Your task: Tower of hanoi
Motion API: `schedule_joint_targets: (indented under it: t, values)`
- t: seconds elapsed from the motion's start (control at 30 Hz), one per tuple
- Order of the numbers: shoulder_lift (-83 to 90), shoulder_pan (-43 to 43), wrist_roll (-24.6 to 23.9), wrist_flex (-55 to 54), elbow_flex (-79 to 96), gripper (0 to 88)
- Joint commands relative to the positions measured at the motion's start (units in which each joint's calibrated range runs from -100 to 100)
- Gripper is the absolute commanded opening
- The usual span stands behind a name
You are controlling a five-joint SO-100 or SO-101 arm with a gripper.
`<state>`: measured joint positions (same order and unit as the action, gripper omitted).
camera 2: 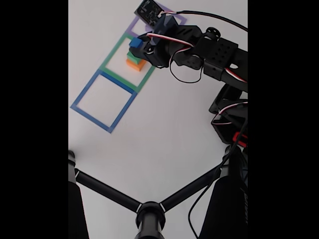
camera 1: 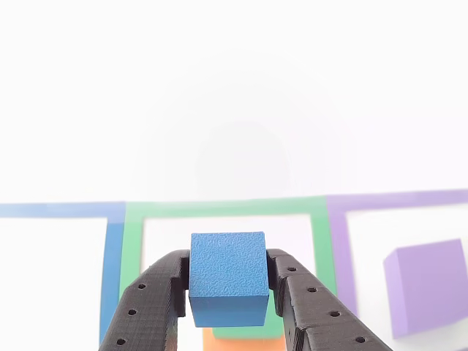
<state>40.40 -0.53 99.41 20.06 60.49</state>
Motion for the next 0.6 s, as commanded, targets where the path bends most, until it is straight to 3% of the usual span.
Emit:
schedule_joint_targets:
  t: [0.0, 0.57]
  values:
    - [-3.3, -0.8, 0.6, -14.4, 2.6, 2.5]
    - [-12.6, -1.3, 0.6, -45.0, 18.1, 2.7]
